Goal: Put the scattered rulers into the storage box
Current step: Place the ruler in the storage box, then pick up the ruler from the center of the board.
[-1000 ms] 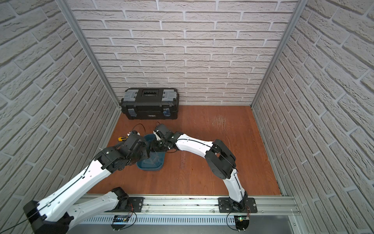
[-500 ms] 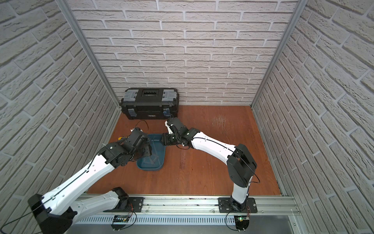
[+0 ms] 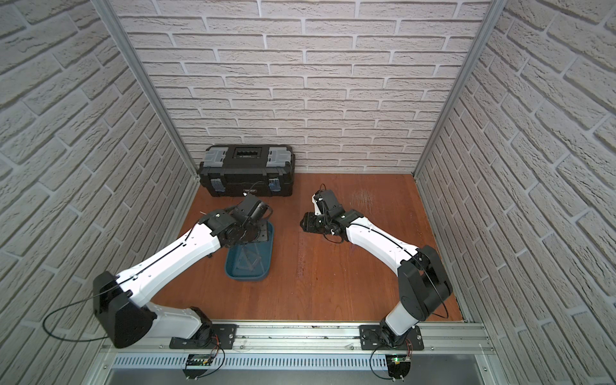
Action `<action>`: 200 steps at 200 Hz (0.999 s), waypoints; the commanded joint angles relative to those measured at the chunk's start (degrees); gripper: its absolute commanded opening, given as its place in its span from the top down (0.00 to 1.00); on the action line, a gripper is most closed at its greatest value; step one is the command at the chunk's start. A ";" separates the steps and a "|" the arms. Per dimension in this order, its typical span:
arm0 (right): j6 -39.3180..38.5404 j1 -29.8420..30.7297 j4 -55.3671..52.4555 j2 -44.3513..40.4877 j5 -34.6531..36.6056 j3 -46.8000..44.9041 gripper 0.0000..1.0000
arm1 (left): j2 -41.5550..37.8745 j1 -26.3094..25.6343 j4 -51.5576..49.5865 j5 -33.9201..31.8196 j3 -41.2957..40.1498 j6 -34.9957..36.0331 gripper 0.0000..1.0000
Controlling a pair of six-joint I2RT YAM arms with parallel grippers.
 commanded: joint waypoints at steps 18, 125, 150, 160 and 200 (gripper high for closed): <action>-2.49 -2.28 -0.44 -4.95 0.11 -3.50 0.53 | 6.93 -2.25 4.69 2.73 4.07 1.70 0.49; -4.63 -3.56 -4.39 -11.08 2.90 -9.54 0.53 | 23.33 -9.09 7.77 5.43 12.31 2.31 0.50; -4.27 -3.47 -4.72 -11.53 3.38 -10.89 0.53 | 25.97 -9.66 7.20 5.98 13.79 3.09 0.50; -4.17 -3.48 -4.91 -11.81 3.42 -11.29 0.53 | 26.98 -9.96 6.74 5.75 14.55 3.56 0.50; -3.83 -3.47 -5.18 -14.15 4.80 -13.57 0.53 | 30.26 -10.50 5.14 5.29 16.33 4.46 0.50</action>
